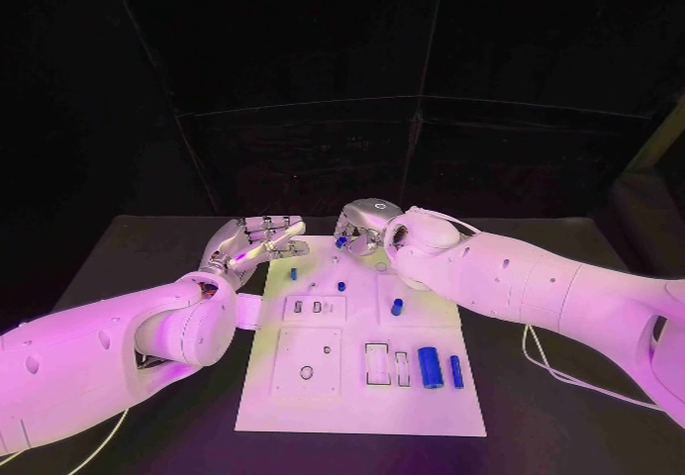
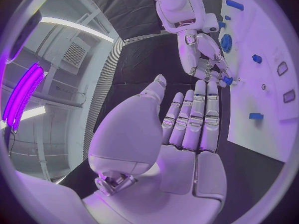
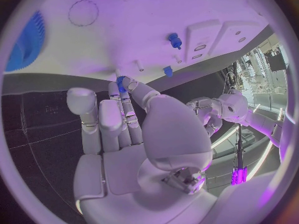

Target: Assemble the parts on the task board

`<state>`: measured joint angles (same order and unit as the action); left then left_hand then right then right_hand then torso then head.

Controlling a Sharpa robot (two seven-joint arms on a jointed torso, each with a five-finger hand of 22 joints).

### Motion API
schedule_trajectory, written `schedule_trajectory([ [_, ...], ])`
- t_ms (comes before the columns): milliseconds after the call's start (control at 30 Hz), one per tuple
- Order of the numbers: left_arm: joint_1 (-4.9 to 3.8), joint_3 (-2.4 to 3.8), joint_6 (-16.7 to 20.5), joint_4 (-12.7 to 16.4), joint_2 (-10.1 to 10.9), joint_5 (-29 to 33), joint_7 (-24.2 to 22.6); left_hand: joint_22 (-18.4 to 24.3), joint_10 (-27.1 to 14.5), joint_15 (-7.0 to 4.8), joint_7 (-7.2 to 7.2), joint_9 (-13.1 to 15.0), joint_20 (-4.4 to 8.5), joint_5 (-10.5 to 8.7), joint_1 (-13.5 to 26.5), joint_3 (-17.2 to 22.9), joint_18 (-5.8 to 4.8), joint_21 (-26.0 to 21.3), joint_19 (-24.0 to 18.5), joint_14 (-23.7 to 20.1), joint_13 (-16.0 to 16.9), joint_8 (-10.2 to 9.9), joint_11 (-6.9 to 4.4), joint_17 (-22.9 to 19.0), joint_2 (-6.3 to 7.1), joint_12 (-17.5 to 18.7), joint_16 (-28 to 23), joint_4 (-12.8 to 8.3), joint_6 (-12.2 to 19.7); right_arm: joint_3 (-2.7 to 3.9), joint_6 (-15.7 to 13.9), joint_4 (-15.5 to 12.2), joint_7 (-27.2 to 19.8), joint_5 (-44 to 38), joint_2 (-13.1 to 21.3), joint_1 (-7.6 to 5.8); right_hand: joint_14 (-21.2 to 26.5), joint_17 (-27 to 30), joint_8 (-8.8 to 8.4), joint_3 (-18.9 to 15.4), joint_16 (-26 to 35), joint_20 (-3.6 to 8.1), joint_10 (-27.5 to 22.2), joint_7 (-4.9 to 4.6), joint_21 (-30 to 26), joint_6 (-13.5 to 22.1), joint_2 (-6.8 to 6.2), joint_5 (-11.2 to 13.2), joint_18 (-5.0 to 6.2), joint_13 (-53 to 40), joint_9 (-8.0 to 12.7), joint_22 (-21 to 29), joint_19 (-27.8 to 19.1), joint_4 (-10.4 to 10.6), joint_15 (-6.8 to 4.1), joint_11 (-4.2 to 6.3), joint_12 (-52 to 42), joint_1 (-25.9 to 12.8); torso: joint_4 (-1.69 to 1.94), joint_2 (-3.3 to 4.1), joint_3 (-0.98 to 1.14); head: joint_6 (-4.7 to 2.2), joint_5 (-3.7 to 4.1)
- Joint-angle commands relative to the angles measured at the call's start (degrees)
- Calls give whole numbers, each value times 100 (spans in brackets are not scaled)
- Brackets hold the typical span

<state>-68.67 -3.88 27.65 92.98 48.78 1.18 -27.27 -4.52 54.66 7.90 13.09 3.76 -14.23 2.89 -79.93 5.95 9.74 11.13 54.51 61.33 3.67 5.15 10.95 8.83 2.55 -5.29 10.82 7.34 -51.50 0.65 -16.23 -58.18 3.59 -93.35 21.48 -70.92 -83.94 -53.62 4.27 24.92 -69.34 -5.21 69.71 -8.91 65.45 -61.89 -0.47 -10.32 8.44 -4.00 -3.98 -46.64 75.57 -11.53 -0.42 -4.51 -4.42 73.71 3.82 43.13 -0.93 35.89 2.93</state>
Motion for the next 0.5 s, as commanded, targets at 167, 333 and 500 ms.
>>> schedule_trajectory([
  [167, -15, 7, -75, 12, -13, 8, -22, 9, -17, -3, 47, 0, 11, -7, 48, -2, 69, -36, 34, 32, -1, -18, -14, 5, -28, 11, -41, -30, 35, 5, 206, 99, 183, -210, -83, -16, -75, 13, -19, 14, -21, -12, -21, 15, 35, -4, -63, 26, -90, 11, 7, -5, -24, 54, -11, -8, 31, -4, -5, 1, 1, 12, -21],
  [333, -18, 7, -78, 17, -14, 8, -20, 11, -13, -1, 47, 1, 10, -7, 49, -5, 68, -40, 34, 25, 0, -17, -14, 5, -30, 8, -47, -35, 32, 5, 188, 126, 282, -284, -118, -16, -74, 16, -25, 24, -22, -15, -29, 14, 38, 2, -64, 25, -91, 12, 8, -8, -28, 66, -7, -10, 38, -8, -7, 3, 3, 11, -20],
  [500, -22, 7, -82, 16, -18, 8, -14, 11, -13, -1, 47, 1, 10, -7, 49, -5, 68, -40, 34, 25, 0, -17, -14, 5, -30, 8, -47, -35, 32, 5, 108, 147, 387, -348, -149, -16, -73, 26, -27, 28, -18, -17, -33, 12, 37, 5, -66, 24, -90, 12, 8, -3, -32, 75, -5, -12, 41, -13, -3, 4, 3, 8, -21],
])
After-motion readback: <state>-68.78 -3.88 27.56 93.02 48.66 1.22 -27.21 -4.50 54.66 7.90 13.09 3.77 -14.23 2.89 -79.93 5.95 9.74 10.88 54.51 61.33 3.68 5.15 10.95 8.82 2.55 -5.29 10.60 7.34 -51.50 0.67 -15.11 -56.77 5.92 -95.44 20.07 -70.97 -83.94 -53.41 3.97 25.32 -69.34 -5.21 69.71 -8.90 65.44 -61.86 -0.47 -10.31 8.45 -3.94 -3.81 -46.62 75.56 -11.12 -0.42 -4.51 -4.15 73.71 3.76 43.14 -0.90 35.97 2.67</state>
